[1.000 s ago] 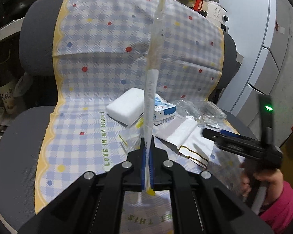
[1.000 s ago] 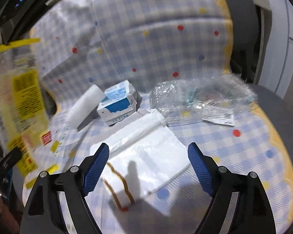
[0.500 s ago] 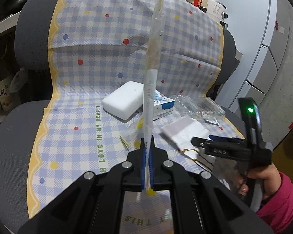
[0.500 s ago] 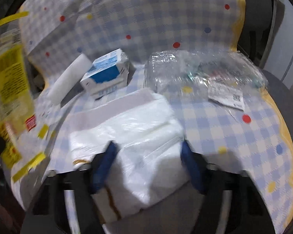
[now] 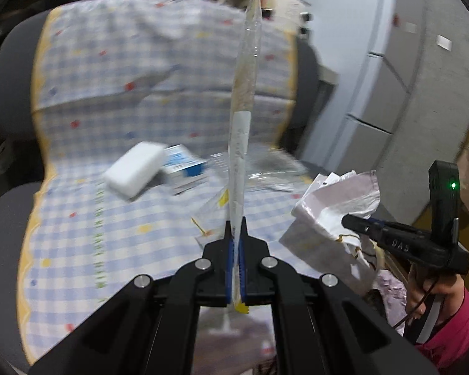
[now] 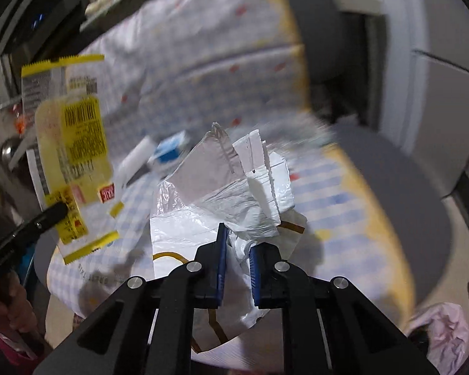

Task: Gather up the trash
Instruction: 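Grasp the yellow snack wrapper with the left tool while the right tool grasps the white bag, then carry wrapper and white bag to the bin and release both inside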

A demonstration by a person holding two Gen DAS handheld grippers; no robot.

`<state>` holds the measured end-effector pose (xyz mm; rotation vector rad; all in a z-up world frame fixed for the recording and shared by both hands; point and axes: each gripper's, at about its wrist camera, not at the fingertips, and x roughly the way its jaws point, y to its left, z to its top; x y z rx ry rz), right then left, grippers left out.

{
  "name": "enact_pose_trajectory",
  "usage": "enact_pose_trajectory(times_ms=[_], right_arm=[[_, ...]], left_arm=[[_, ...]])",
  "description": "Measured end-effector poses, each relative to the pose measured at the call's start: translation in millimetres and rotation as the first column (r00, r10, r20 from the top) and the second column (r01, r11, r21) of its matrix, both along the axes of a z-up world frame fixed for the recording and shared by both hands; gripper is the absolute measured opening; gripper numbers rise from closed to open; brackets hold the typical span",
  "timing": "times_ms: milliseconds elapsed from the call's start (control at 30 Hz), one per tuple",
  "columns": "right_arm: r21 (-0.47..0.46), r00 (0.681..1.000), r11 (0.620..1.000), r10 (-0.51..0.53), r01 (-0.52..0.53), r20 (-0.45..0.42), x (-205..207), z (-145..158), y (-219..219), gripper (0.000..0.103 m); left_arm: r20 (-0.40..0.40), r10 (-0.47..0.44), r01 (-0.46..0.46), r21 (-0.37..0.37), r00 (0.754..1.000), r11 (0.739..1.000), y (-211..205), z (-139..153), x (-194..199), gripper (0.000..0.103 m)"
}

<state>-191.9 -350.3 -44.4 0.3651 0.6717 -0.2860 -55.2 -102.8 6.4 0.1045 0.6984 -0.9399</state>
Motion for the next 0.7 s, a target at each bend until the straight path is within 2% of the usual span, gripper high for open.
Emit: enact_pose_trajectory(times_ms=[133, 233, 333, 433, 567, 700], right_arm=[[-0.020, 0.993, 0.993, -0.112, 0.112, 0.029, -54.5, 11.4, -26.3, 0.014], [-0.037, 0.981, 0.981, -0.189, 0.191, 0.040, -94.5, 13.8, -41.3, 0.014], [-0.048, 0.961, 0.961, -0.272, 0.274, 0.045, -133.2, 14.8, -54.9, 0.015], [-0.081, 0.929, 0.926, -0.367, 0.369, 0.042, -174.2, 9.9, -66.3, 0.015], [-0.063, 0.874, 0.872, -0.485, 0.485, 0.019, -229.8, -5.8, -81.3, 0.016], [-0.041, 0.815, 0.816, -0.578, 0.577, -0.035, -274.0, -31.4, -91.1, 0.019]], left_arm=[[0.034, -0.123, 0.124, -0.038, 0.992, 0.992, -38.9, 7.4, -38.0, 0.001], [0.047, -0.238, 0.240, -0.046, 0.970, 0.970, -76.1, 4.2, -72.6, 0.001], [0.028, -0.324, 0.325, -0.054, 0.946, 0.944, -106.9, -4.5, -99.6, 0.001], [0.012, -0.391, 0.391, -0.066, 0.920, 0.918, -132.7, -15.1, -124.5, 0.001], [0.035, -0.463, 0.464, -0.054, 0.886, 0.884, -164.4, -28.9, -160.8, 0.001], [0.026, -0.551, 0.552, -0.045, 0.834, 0.833, -194.2, -46.5, -200.4, 0.001]])
